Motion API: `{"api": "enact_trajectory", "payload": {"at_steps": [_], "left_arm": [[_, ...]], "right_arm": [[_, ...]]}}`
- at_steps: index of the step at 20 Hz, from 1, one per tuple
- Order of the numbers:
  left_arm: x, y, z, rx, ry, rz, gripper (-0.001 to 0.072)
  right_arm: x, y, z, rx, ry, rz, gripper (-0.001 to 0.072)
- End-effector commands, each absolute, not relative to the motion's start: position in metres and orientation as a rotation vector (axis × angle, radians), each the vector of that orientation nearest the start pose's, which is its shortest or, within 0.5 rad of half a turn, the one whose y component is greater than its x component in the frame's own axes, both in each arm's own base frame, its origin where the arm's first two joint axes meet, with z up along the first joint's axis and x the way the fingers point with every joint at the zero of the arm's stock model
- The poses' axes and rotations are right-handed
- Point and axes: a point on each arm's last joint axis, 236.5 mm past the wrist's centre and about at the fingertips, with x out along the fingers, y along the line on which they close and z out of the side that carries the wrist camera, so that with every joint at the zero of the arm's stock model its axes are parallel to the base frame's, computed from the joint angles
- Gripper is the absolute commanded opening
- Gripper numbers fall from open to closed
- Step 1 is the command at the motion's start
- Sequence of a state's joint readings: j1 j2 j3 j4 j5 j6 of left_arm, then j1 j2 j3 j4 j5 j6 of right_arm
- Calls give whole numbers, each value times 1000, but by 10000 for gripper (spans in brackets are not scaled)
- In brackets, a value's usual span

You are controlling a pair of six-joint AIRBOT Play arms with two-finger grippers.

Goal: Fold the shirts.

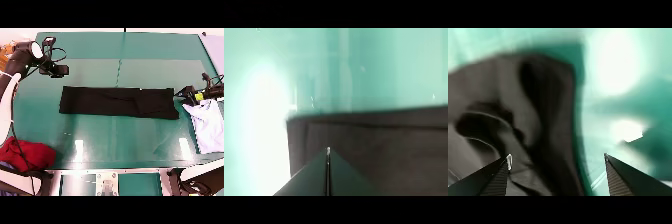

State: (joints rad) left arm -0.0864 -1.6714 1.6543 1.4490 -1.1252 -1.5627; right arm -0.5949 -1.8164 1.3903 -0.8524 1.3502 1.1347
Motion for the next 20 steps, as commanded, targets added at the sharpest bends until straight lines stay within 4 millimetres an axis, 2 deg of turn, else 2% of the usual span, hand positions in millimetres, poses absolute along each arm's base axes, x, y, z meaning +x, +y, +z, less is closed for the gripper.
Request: {"api": "enact_trajectory", "payload": {"at_steps": [1, 3, 5, 7, 8, 9, 10, 11, 12, 13, 15, 16, 17, 20], "left_arm": [[501, -87, 21, -126, 1185, -197, 28], [500, -95, 23, -161, 1183, -221, 28], [500, -101, 24, -185, 1185, -238, 28], [499, -105, 25, -200, 1185, -248, 28], [499, -107, 26, -207, 1185, -253, 28], [499, -108, 26, -208, 1184, -260, 28], [499, -113, 27, -216, 1180, -276, 28], [498, -121, 29, -217, 1174, -302, 28], [497, -135, 31, -220, 1168, -341, 20], [496, -150, 31, -218, 1163, -375, 20], [494, -187, 26, -216, 1139, -429, 20], [492, -214, 20, -220, 1129, -468, 20], [488, -243, 12, -227, 1127, -511, 20], [459, -355, -26, -268, 1130, -698, 20]], "right_arm": [[413, -72, -95, 894, 1303, 378, 658], [419, -49, -94, 912, 1289, 466, 658], [418, -31, -93, 877, 1313, 527, 658], [419, -22, -84, 852, 1321, 574, 657], [420, -20, -79, 843, 1323, 592, 615], [421, -19, -74, 834, 1321, 608, 451], [422, -17, -67, 825, 1318, 632, 176], [424, -15, -60, 815, 1313, 651, 129], [427, -13, -51, 805, 1306, 663, 39], [430, -11, -42, 785, 1297, 673, 16], [436, -9, -16, 755, 1270, 659, 15], [438, -10, 0, 737, 1251, 644, 15], [439, -8, 18, 724, 1237, 636, 15], [432, 4, 65, 655, 1214, 623, 15]]}}
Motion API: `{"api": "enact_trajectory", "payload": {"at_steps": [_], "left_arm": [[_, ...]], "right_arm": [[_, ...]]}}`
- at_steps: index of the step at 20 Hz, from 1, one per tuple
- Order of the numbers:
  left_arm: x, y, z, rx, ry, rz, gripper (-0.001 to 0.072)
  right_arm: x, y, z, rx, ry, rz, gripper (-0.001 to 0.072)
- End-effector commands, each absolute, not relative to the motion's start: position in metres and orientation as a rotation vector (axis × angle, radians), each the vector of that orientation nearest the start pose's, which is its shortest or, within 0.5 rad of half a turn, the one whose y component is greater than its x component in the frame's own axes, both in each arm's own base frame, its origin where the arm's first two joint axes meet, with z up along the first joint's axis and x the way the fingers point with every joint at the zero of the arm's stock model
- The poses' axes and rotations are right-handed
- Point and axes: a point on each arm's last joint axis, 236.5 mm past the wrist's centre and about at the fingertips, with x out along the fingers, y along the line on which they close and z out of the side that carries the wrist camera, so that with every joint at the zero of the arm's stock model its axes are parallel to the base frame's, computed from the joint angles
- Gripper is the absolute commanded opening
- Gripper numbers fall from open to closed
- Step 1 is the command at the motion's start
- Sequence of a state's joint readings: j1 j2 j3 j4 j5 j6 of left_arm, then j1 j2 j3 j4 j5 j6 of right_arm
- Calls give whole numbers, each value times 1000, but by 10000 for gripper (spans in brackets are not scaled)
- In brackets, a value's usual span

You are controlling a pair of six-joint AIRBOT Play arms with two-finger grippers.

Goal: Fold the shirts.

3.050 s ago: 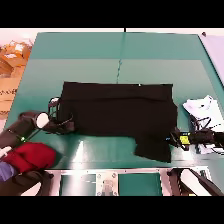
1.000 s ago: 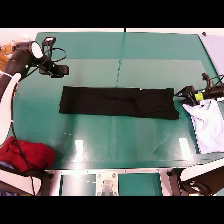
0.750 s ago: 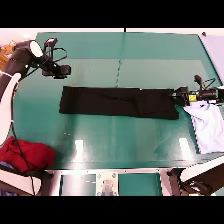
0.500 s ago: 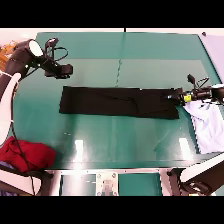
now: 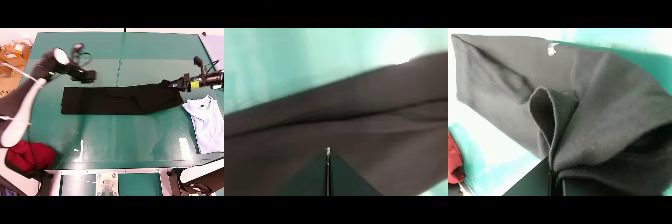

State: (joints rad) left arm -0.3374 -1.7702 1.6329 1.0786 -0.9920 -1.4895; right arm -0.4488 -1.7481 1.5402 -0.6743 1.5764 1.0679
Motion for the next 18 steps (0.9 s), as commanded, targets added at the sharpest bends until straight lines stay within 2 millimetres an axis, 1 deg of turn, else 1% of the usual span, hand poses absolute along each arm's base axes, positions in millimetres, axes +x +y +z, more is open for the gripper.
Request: {"api": "enact_trajectory", "payload": {"at_steps": [1, 2, 3, 4, 5, 6, 7, 8, 10, 12, 13, 14, 15, 16, 18], "left_arm": [[444, -386, -41, -288, 1144, -741, 20], [429, -414, -56, -305, 1164, -775, 20], [418, -435, -67, -322, 1179, -796, 20], [410, -452, -75, -334, 1186, -813, 20], [404, -465, -79, -343, 1190, -828, 20], [401, -474, -79, -367, 1193, -836, 20], [401, -477, -80, -390, 1196, -835, 20], [402, -477, -80, -391, 1193, -833, 20], [403, -471, -83, -384, 1209, -832, 20], [402, -460, -85, -371, 1245, -844, 20], [402, -452, -82, -352, 1266, -868, 20], [403, -439, -74, -332, 1296, -903, 20], [406, -421, -64, -304, 1334, -927, 19], [412, -398, -54, -247, 1362, -940, 18], [432, -334, -32, -107, 1424, -871, 19]], "right_arm": [[430, 9, 80, 626, 1200, 619, 15], [428, 14, 92, 613, 1191, 607, 15], [426, 20, 105, 604, 1183, 607, 15], [422, 28, 115, 595, 1187, 618, 15], [417, 37, 124, 584, 1196, 634, 15], [413, 45, 130, 565, 1197, 652, 15], [411, 53, 135, 545, 1191, 666, 15], [410, 58, 138, 536, 1188, 678, 15], [409, 67, 138, 523, 1194, 695, 15], [409, 71, 139, 518, 1194, 702, 15], [409, 71, 139, 518, 1194, 703, 15], [409, 71, 139, 518, 1194, 703, 15], [409, 71, 139, 522, 1197, 700, 15], [409, 73, 139, 530, 1200, 698, 15], [408, 87, 147, 550, 1188, 743, 16]]}}
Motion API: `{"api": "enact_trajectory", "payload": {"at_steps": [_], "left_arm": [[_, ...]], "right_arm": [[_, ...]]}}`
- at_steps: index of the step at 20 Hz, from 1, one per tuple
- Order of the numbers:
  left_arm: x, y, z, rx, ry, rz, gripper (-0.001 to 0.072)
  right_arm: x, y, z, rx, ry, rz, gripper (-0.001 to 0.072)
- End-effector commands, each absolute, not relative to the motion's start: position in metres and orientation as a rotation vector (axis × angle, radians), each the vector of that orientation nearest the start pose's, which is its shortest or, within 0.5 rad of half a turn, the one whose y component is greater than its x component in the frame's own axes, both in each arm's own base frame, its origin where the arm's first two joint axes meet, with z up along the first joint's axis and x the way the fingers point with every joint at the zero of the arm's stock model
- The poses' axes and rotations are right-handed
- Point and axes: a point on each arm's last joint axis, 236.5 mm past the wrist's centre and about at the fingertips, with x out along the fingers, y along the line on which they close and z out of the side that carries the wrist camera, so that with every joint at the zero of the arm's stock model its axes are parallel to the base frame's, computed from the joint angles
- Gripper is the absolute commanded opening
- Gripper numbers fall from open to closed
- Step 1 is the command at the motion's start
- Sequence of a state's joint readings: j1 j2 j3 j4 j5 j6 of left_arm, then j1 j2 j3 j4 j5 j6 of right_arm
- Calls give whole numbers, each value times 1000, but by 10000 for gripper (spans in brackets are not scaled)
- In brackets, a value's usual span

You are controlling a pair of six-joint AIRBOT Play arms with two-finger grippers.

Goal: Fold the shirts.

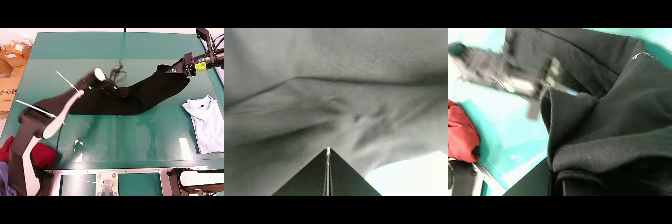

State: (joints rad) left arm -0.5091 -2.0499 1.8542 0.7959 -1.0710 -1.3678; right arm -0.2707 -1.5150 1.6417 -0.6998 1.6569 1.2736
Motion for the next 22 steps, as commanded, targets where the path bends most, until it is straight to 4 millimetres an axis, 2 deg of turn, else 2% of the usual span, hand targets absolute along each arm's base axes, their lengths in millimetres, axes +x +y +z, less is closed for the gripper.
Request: {"api": "enact_trajectory", "payload": {"at_steps": [1, 4, 5, 7, 8, 9, 11, 13, 14, 15, 16, 17, 18, 19, 20, 21, 22], "left_arm": [[443, -297, -20, -37, 1448, -804, 18], [472, -186, 22, 85, 1419, -553, 19], [482, -143, 36, 113, 1390, -423, 19], [488, -65, 63, 191, 1345, -194, 19], [487, -35, 75, 217, 1327, -109, 19], [485, -12, 88, 221, 1306, -56, 20], [483, 14, 104, 192, 1271, -19, 20], [481, 30, 109, 191, 1267, -5, 20], [481, 35, 108, 193, 1270, -4, 20], [480, 38, 107, 198, 1275, -6, 20], [478, 38, 106, 204, 1285, -13, 20], [477, 38, 103, 216, 1292, -23, 19], [475, 38, 102, 215, 1301, -25, 20], [475, 38, 101, 215, 1304, -25, 20], [475, 38, 101, 215, 1304, -26, 19], [475, 37, 100, 212, 1306, -30, 19], [475, 36, 100, 211, 1304, -33, 20]], "right_arm": [[408, 97, 150, 564, 1188, 760, 15], [411, 146, 153, 557, 1189, 798, 16], [413, 170, 154, 549, 1177, 813, 16], [417, 225, 155, 538, 1141, 845, 15], [418, 255, 155, 539, 1121, 860, 15], [420, 288, 151, 552, 1103, 869, 15], [419, 357, 132, 571, 1075, 884, 15], [424, 423, 99, 589, 1010, 866, 16], [427, 453, 77, 603, 969, 838, 18], [428, 478, 51, 620, 946, 808, 186], [432, 498, 25, 671, 923, 758, 565], [434, 509, 6, 743, 928, 714, 613], [436, 511, -1, 814, 953, 686, 613], [439, 505, 4, 838, 975, 693, 604], [442, 491, 17, 813, 992, 733, 440], [446, 468, 35, 753, 1002, 795, 121], [448, 441, 51, 696, 1013, 844, 15]]}}
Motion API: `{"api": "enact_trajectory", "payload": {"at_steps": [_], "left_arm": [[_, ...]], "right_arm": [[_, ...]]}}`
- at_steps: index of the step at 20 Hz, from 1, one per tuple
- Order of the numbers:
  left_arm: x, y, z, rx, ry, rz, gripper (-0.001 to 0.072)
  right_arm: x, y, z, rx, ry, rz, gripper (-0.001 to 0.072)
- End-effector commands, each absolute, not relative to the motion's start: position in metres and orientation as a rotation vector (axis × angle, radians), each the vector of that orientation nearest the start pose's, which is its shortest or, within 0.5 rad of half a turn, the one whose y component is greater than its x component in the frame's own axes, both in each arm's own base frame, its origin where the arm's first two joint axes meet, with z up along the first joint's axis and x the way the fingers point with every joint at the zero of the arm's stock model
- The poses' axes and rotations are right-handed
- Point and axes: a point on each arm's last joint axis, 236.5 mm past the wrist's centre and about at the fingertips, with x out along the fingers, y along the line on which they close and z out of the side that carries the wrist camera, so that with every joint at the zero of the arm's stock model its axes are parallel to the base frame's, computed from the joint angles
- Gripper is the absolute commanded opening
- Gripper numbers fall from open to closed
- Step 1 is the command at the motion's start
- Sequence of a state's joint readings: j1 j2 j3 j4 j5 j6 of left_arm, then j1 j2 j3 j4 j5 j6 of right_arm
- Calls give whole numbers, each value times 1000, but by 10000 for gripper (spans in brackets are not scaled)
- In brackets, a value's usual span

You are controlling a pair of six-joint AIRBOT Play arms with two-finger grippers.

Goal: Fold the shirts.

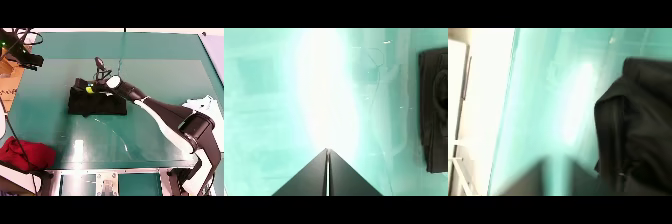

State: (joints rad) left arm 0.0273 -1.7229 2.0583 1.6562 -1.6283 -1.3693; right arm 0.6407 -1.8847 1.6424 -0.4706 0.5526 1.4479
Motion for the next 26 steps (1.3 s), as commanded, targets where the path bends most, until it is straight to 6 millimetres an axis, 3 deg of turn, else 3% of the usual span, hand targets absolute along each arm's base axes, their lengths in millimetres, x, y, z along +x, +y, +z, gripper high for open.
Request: {"api": "enact_trajectory", "payload": {"at_steps": [1, 3, 5, 6, 7, 8, 10, 12, 15, 19, 23, 24, 25, 26], "left_arm": [[475, 36, 100, 210, 1305, -34, 19], [475, 34, 100, 204, 1303, -41, 20], [475, 33, 100, 202, 1303, -44, 19], [475, 33, 100, 201, 1303, -45, 20], [475, 33, 100, 202, 1303, -45, 19], [475, 33, 100, 201, 1304, -45, 20], [475, 33, 100, 201, 1305, -45, 19], [475, 32, 100, 199, 1304, -48, 19], [475, 31, 100, 198, 1304, -49, 20], [475, 31, 100, 198, 1304, -49, 19], [474, 31, 100, 199, 1306, -49, 20], [474, 31, 100, 198, 1305, -50, 19], [474, 31, 100, 198, 1306, -50, 20], [474, 31, 100, 198, 1306, -50, 20]], "right_arm": [[452, 405, 63, 656, 1047, 859, 15], [459, 328, 73, 610, 1115, 811, 15], [466, 253, 61, 582, 1161, 695, 16], [467, 221, 45, 591, 1199, 635, 70], [464, 199, 28, 623, 1238, 590, 291], [459, 181, 8, 659, 1274, 542, 447], [446, 164, -30, 667, 1324, 507, 451], [431, 165, -61, 679, 1378, 485, 453], [421, 190, -88, 695, 1437, 498, 453], [425, 246, -88, 716, 1382, 566, 451], [424, 275, -86, 722, 1353, 583, 388], [425, 278, -82, 743, 1348, 586, 286], [426, 280, -79, 758, 1343, 593, 82], [429, 283, -72, 768, 1332, 607, 15]]}}
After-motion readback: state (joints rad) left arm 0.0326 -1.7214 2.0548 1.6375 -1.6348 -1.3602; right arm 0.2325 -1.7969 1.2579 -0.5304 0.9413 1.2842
